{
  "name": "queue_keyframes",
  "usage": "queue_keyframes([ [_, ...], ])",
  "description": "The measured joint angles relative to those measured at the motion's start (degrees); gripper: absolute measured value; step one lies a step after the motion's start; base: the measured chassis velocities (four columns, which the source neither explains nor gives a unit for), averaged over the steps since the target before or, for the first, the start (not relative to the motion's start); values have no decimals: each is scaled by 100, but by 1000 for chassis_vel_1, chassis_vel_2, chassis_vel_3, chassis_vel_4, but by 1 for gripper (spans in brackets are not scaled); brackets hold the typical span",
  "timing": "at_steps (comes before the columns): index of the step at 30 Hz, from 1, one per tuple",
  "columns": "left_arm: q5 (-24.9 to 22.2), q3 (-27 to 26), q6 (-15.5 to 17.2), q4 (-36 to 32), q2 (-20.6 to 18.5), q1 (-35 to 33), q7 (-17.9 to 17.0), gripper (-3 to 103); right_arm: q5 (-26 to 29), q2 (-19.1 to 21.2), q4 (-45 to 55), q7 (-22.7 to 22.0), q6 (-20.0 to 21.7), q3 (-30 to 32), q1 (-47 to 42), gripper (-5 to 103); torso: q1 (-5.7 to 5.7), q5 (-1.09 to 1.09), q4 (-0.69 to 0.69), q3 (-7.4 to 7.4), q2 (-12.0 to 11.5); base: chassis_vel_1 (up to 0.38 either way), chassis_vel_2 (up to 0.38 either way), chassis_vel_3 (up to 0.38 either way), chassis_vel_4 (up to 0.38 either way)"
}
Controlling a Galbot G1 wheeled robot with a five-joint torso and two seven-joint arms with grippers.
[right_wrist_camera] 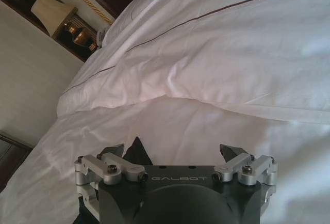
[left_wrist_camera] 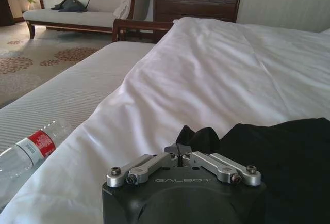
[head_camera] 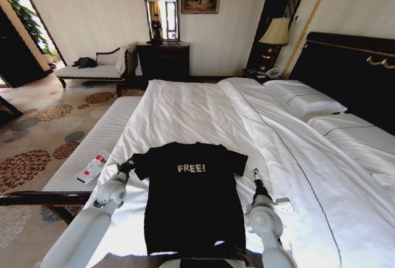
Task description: Fold the clothes on the bed.
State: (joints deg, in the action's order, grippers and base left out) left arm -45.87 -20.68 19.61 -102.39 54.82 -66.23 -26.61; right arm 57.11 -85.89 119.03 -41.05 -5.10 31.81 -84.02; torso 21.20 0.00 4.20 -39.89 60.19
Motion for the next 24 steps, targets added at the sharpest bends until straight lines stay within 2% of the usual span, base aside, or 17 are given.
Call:
queue_keyframes([
  [7,47,-9,-88,81,-151,-247,-213,-2,-69,-46,22,-3,-2,-12,-29,100,0,0,0,0,0,0,0,0,0],
  [9,46,-85,-105,94,-182,-386,-254,8,-98,-71,22,-8,-2,-27,-30,100,0,0,-2,0,0,0,0,0,0],
  [11,43,-121,-110,94,-185,-430,-256,8,-105,-78,22,-9,-2,-33,-30,100,0,0,-1,0,0,0,0,0,0],
  [13,-16,-305,-120,57,-186,-609,-258,20,-132,-97,9,-13,0,-49,-31,100,0,-1,-2,0,0,0,0,0,0],
  [14,-16,-305,-120,57,-186,-609,-258,20,-132,-97,9,-13,0,-49,-31,100,0,-1,-2,0,0,0,0,0,0],
  [17,-267,-688,-173,-107,-195,-743,-256,35,-140,-103,-42,-19,9,-63,-1,100,0,-1,-1,0,0,0,0,0,0],
  [18,-267,-688,-173,-107,-195,-743,-256,35,-140,-103,-42,-19,9,-63,-1,100,0,-1,-1,0,0,0,0,0,0],
  [19,-336,-761,-185,-153,-197,-744,-251,41,-141,-101,-64,-19,11,-65,13,100,0,-1,-1,0,0,0,0,0,0],
  [22,-954,-1239,-282,-598,-241,-609,-117,57,-82,-45,-205,-22,24,-47,155,100,0,0,0,0,0,0,0,0,0],
  [23,-954,-1239,-282,-598,-241,-609,-117,57,-82,-45,-205,-22,24,-47,155,100,0,0,0,0,0,0,0,0,0],
  [24,-1167,-1377,-305,-759,-268,-552,-74,57,-29,-3,-265,-22,40,-36,215,100,0,1,1,0,0,0,0,0,0],
])
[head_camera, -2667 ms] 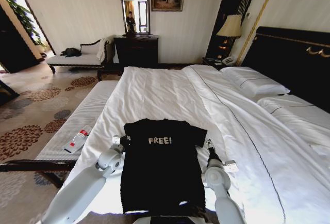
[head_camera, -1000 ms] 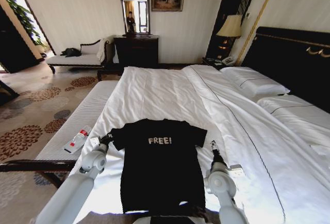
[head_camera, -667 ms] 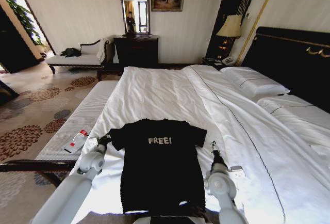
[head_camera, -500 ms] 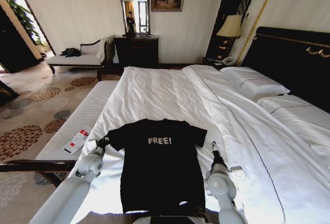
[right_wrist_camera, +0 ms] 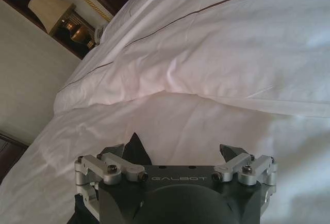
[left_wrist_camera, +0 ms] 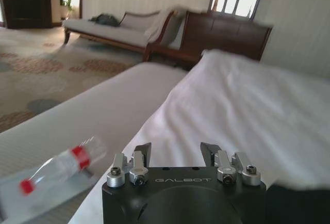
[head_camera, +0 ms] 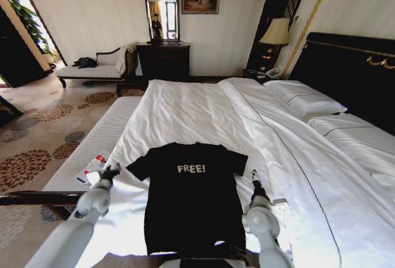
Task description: Fold the clothes on the bed.
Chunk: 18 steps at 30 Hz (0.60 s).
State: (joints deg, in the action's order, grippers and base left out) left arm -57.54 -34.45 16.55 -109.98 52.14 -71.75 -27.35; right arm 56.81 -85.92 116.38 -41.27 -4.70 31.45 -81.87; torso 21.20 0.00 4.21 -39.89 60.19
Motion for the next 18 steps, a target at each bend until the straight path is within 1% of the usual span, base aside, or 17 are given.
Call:
queue_keyframes([
  [3,-772,-361,-1,-619,-106,176,82,74,184,236,-225,39,100,33,200,100,0,1,-1,0,-1,0,0,0,0],
  [4,-772,-361,-1,-619,-106,176,82,74,184,236,-225,39,100,33,200,100,0,1,-1,0,-1,0,0,0,0],
  [5,-910,-420,19,-743,-124,201,90,74,237,300,-265,60,140,33,245,100,0,2,0,0,0,0,0,0,0],
  [6,-1077,-490,53,-909,-137,223,101,79,299,356,-296,82,186,33,283,100,0,2,0,0,0,0,0,0,0],
  [8,-1399,-669,186,-1385,-93,210,170,89,547,626,-367,165,397,14,397,100,0,2,0,0,0,0,0,0,0],
  [9,-1399,-669,186,-1385,-93,210,170,89,547,626,-367,165,397,14,397,100,0,2,0,0,0,0,0,0,0],
  [11,-1506,-853,268,-1845,122,29,298,98,747,949,-431,331,597,-51,483,100,0,1,-1,0,0,0,0,0,0],
  [12,-1545,-922,289,-2004,216,-54,326,100,806,1071,-439,404,660,-66,504,100,0,1,-2,0,-1,0,0,0,0],
  [13,-1545,-922,289,-2004,216,-54,326,100,806,1071,-439,404,660,-66,504,100,0,1,-2,0,-1,0,0,0,0],
  [14,-1592,-977,307,-2113,293,-117,336,100,851,1162,-440,468,712,-72,512,100,0,1,-2,0,0,0,0,0,0],
  [15,-1740,-1091,356,-2316,441,-228,342,100,972,1332,-440,591,835,-73,523,100,0,1,-1,0,0,0,0,0,0],
  [16,-1844,-1157,385,-2415,502,-281,336,100,1048,1417,-440,642,896,-73,531,100,0,0,-1,0,0,0,0,0,0],
  [17,-2083,-1269,462,-2570,582,-365,305,100,1196,1557,-440,703,1002,-72,566,100,0,1,-1,0,0,0,0,0,0],
  [18,-2083,-1269,462,-2570,582,-365,305,100,1196,1557,-440,703,1002,-72,566,100,0,1,-1,0,0,0,0,0,0],
])
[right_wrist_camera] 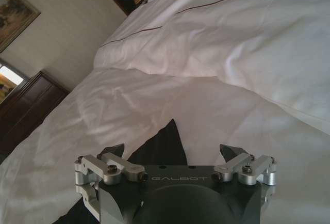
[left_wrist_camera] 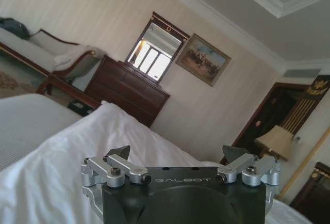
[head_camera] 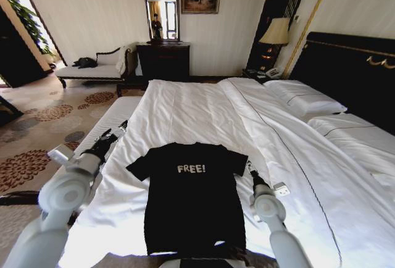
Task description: Fold the clothes on the bed.
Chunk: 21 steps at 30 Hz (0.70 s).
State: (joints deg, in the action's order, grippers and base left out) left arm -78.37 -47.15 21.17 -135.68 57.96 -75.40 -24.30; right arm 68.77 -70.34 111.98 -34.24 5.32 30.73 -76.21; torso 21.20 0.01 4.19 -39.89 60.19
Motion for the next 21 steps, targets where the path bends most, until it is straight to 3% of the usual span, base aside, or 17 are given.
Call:
queue_keyframes([
  [3,-501,-179,199,-276,72,-122,-71,100,225,187,-4,21,143,-11,73,100,0,1,-1,0,0,0,0,0,0],
  [11,-785,-145,483,-742,297,-509,-211,100,511,520,-202,-34,233,-41,466,100,0,0,-1,0,0,0,0,0,0],
  [21,-725,-301,703,-798,527,-548,-333,100,1810,1118,-677,-43,789,-113,1178,100,0,-2,0,0,0,0,0,0,0],
])
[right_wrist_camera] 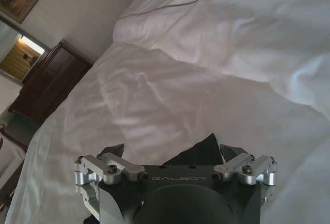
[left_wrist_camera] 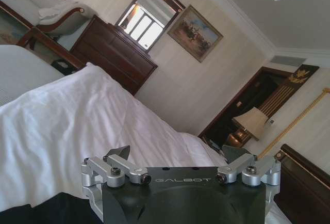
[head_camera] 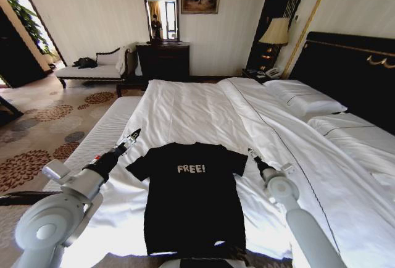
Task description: Fold the clothes on the bed.
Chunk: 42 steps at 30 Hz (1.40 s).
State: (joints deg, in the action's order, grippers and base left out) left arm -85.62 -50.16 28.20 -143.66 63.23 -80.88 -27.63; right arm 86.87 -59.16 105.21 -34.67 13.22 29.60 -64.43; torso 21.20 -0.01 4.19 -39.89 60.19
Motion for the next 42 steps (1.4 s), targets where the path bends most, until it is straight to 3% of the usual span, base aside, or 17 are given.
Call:
queue_keyframes([
  [5,-1,-121,60,15,38,3,-40,100,15,33,-416,285,290,-287,303,100,0,1,0,0,0,0,0,0,0],
  [12,-38,-193,137,28,133,-56,-76,100,-405,-47,-1122,868,469,-699,631,100,0,1,0,0,0,0,0,0,0],
  [18,-24,-180,152,33,196,-91,-93,100,-994,-137,-1564,1212,154,-872,774,100,0,2,0,0,0,0,0,0,0],
  [25,7,-172,163,36,234,-67,-122,100,-1223,-55,-1308,1258,4,-810,644,100,0,0,0,0,0,0,0,0,0],
  [34,114,-110,178,41,316,-108,-123,100,-1408,-93,-1821,1421,-39,-848,781,100,0,0,0,0,0,0,0,0,0],
  [36,117,-113,178,41,319,-115,-124,100,-1460,-128,-1929,1448,-58,-883,818,93,0,1,0,0,0,0,0,0,0],
  [38,118,-113,178,41,321,-119,-123,100,-1469,-136,-1951,1457,-65,-891,825,93,0,1,0,0,0,0,0,0,0],
  [42,121,-112,178,41,328,-122,-124,100,-1473,-139,-1950,1475,-81,-893,815,78,0,1,0,0,0,0,0,0,0],
])
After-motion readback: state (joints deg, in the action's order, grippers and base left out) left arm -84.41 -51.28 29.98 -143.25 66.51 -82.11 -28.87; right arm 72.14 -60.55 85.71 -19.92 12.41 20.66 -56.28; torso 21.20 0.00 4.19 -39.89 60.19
